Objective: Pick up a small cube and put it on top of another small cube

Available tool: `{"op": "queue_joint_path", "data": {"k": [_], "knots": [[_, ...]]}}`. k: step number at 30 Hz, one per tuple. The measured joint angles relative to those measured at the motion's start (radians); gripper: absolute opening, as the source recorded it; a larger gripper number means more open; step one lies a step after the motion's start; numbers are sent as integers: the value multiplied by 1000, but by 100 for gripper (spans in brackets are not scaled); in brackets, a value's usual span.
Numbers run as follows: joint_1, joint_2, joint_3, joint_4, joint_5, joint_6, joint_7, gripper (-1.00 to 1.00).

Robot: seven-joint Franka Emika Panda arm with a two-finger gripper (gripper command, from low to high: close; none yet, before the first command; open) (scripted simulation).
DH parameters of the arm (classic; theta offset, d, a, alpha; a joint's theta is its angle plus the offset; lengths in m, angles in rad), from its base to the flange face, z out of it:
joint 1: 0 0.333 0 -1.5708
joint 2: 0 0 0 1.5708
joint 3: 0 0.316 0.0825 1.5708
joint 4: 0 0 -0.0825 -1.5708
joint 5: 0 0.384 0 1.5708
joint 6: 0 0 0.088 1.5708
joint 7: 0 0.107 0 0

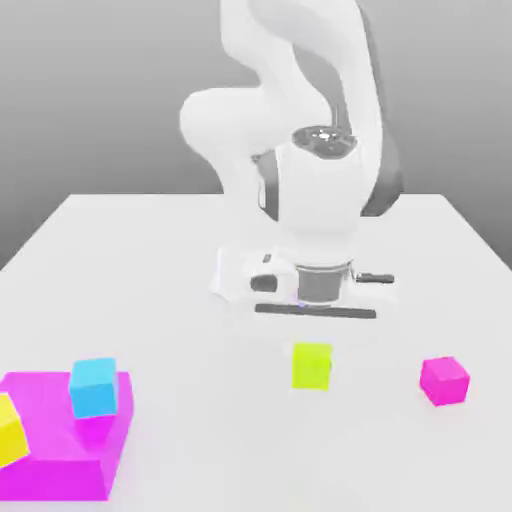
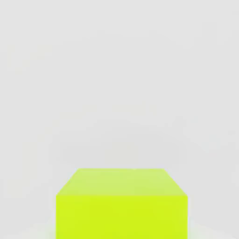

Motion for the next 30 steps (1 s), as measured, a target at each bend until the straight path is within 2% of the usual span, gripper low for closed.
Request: {"op": "queue_joint_path", "data": {"k": [14, 20, 29, 30], "knots": [[313, 0, 140, 96, 4, -106, -74, -100], [319, 60, 130, 115, -48, -63, -41, -100], [335, 208, 91, 119, -176, 70, 52, -100], [340, 224, 83, 119, -189, 83, 61, 100]]}}
